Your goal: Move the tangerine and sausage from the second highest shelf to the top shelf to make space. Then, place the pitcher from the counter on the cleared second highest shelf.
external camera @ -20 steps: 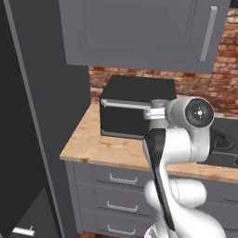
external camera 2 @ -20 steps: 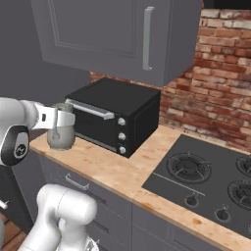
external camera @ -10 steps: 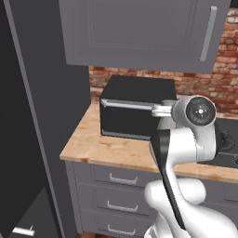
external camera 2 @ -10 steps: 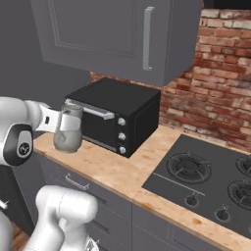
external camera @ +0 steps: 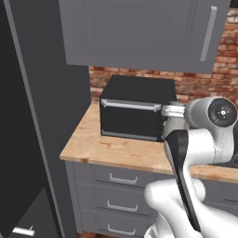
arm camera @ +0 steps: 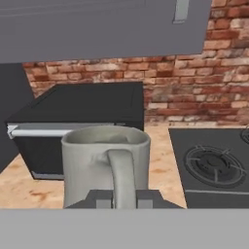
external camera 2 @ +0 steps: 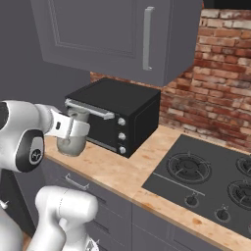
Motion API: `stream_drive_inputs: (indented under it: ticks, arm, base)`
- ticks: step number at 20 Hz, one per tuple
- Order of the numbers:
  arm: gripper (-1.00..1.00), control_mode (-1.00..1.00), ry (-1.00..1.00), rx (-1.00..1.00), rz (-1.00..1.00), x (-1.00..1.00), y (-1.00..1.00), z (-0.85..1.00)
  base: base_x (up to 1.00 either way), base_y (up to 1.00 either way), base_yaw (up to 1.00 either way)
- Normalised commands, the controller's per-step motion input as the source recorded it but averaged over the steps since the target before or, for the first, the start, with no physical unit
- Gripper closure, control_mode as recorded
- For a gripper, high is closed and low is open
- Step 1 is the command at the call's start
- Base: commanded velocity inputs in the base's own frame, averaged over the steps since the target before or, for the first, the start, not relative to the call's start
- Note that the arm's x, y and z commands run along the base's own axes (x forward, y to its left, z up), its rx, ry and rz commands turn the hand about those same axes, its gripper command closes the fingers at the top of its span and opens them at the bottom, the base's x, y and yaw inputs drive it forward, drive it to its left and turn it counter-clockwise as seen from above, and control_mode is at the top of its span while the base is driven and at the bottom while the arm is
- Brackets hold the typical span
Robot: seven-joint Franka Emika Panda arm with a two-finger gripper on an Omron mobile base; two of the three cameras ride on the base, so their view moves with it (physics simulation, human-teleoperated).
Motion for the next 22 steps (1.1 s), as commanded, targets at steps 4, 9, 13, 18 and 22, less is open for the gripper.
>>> stream_drive_inputs:
  ticks: [4,9,13,18,22]
  arm:
    - [1.0,-1.0,0.0,0.0,0.07,-0.04,0.0,-0.02]
    - [1.0,-1.0,0.0,0.0,0.04,0.0,-0.03,0.0]
    - [1.0,-1.0,0.0,0.0,0.0,0.0,0.0,0.0]
    - [1.0,1.0,0.0,0.0,0.0,0.0,0.0,0.0]
    - [1.0,1.0,0.0,0.0,0.0,0.0,0.0,0.0]
  base:
    - [0.0,0.0,0.0]
    - [0.0,0.0,0.0]
    - [0.0,0.0,0.0]
    - [-0.07,0.03,0.1]
    - [-0.25,0.24,0.48]
